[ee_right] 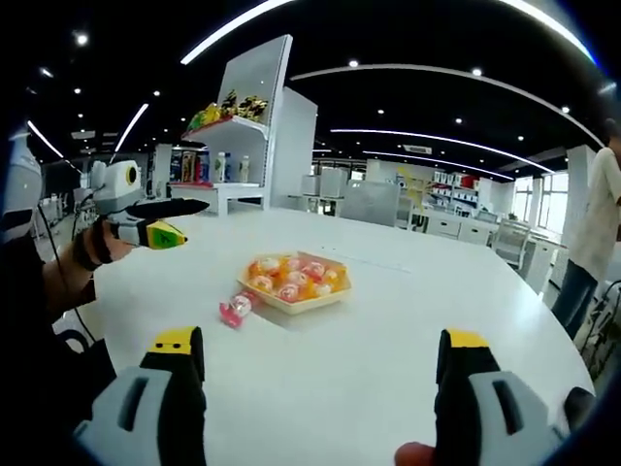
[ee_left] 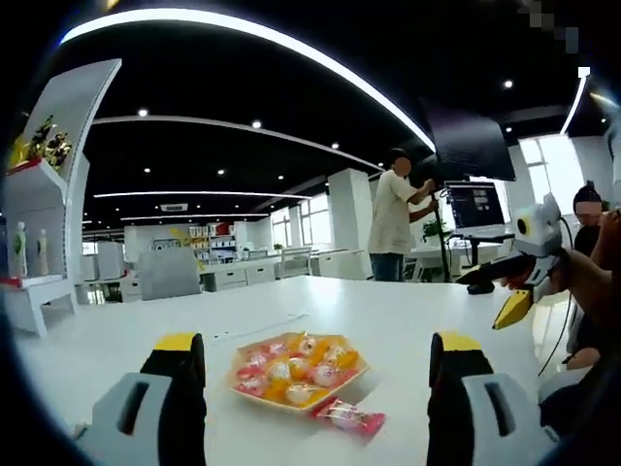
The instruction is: Pick up the marshmallows scattered on the table and place them into the bowl on the table
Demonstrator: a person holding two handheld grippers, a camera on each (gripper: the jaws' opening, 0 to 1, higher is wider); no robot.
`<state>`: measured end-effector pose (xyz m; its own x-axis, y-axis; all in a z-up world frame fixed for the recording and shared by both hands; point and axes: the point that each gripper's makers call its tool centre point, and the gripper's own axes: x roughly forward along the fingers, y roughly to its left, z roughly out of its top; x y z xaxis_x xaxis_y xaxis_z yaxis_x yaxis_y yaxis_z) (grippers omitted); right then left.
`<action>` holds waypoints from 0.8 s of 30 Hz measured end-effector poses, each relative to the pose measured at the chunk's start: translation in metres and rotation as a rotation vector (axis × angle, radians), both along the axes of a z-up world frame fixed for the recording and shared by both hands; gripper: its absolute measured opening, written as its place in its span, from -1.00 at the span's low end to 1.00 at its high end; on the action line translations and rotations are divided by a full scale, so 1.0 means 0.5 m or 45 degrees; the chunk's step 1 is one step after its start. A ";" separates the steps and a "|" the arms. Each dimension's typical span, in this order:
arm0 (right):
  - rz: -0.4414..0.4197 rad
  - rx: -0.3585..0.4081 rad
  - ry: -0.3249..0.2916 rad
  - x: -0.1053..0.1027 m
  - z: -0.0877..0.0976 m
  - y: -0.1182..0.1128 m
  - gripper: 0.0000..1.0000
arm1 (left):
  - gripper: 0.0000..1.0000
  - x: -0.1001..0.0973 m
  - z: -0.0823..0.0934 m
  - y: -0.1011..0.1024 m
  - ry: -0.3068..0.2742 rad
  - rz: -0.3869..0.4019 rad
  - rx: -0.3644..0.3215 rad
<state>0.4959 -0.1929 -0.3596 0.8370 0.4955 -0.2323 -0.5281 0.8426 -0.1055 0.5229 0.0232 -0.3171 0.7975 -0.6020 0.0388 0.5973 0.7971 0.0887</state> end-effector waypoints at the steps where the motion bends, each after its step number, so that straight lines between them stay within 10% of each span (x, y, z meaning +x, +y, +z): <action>1: -0.002 0.000 -0.001 0.000 0.001 -0.002 0.94 | 0.91 -0.007 0.001 0.002 0.005 -0.006 -0.007; 24: 0.007 -0.008 -0.020 -0.003 0.013 0.000 0.94 | 0.91 -0.086 -0.011 0.068 0.042 0.036 0.103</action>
